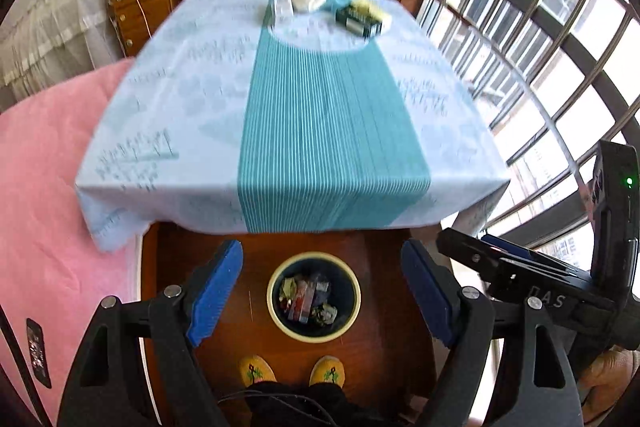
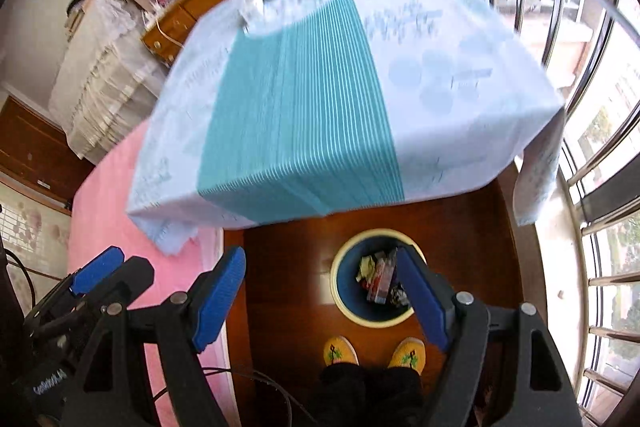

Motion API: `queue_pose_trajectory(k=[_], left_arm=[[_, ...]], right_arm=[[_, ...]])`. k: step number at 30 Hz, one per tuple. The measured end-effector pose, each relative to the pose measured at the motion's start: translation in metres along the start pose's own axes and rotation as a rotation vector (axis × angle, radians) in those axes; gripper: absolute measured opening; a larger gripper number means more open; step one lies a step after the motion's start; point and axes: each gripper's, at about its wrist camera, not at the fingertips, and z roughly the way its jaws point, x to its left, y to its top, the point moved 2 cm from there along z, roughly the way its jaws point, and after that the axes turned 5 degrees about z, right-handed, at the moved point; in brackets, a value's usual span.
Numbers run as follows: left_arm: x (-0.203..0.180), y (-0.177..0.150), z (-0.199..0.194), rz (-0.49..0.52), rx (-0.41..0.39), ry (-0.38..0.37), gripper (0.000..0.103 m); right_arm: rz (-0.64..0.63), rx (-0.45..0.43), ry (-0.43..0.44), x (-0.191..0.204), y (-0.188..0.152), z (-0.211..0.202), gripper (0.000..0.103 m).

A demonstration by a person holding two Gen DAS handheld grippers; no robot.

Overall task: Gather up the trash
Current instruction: 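Raise both tools back toward the table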

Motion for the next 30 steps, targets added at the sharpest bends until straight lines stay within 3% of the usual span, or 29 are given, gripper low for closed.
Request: queue_pose_trajectory(k=[18, 30], left_arm=[[-0.023, 0.088, -0.078, 0.027, -0.211, 0.166, 0.085], [-0.01, 0.149, -0.069, 0.034, -0.221, 0.17, 0.085]], right_arm=[[-0.123, -0.291, 0.085, 0.028, 0.074, -0.115, 0.079], [-0.196, -0.34, 0.08, 0.058, 0.13, -0.117, 0.079]])
